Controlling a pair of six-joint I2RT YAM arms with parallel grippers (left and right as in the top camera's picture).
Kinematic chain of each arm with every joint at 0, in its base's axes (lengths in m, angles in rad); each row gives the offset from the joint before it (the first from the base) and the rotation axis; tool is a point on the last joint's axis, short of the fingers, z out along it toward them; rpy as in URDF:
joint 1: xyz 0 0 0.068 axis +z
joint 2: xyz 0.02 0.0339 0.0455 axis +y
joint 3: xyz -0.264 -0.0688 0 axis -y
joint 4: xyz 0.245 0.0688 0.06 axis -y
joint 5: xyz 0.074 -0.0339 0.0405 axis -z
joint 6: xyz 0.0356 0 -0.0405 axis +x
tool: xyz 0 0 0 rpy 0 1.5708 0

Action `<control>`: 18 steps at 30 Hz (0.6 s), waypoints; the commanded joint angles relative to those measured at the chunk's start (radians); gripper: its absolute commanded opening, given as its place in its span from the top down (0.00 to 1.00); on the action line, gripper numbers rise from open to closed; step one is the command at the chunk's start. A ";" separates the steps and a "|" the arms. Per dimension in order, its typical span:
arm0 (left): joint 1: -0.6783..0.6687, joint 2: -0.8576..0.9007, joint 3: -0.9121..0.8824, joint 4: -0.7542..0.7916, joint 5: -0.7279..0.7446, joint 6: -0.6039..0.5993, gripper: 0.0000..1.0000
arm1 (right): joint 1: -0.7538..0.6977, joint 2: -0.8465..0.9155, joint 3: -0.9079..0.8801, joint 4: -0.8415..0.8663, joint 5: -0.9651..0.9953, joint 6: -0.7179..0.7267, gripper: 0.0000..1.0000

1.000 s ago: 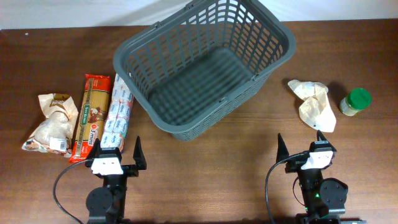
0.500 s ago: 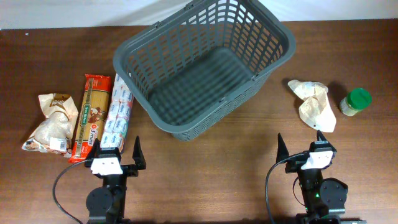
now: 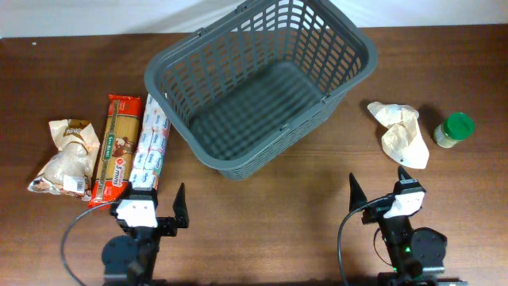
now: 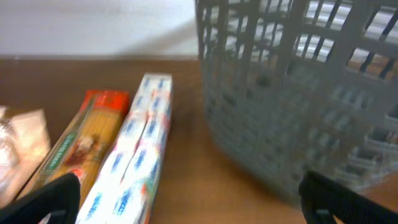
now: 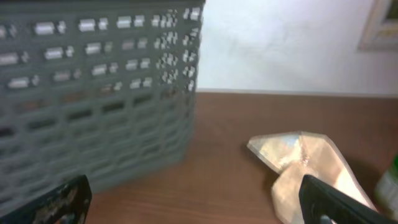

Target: Pack container

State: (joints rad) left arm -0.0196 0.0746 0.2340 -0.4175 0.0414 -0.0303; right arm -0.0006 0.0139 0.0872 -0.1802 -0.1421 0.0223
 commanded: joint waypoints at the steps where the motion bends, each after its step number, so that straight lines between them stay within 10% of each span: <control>1: -0.004 0.113 0.206 -0.077 -0.034 0.045 0.01 | -0.006 0.027 0.195 -0.121 -0.053 -0.035 0.01; 8: -0.004 0.534 0.739 -0.241 -0.042 0.047 0.01 | -0.006 0.385 0.745 -0.594 -0.031 -0.071 0.01; 18: -0.004 1.219 1.761 -1.020 0.048 0.046 0.01 | -0.006 1.074 1.748 -1.206 -0.141 -0.068 0.01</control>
State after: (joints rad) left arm -0.0196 1.1679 1.7718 -1.3270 0.0383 0.0036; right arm -0.0006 0.9943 1.6512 -1.3403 -0.1886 -0.0383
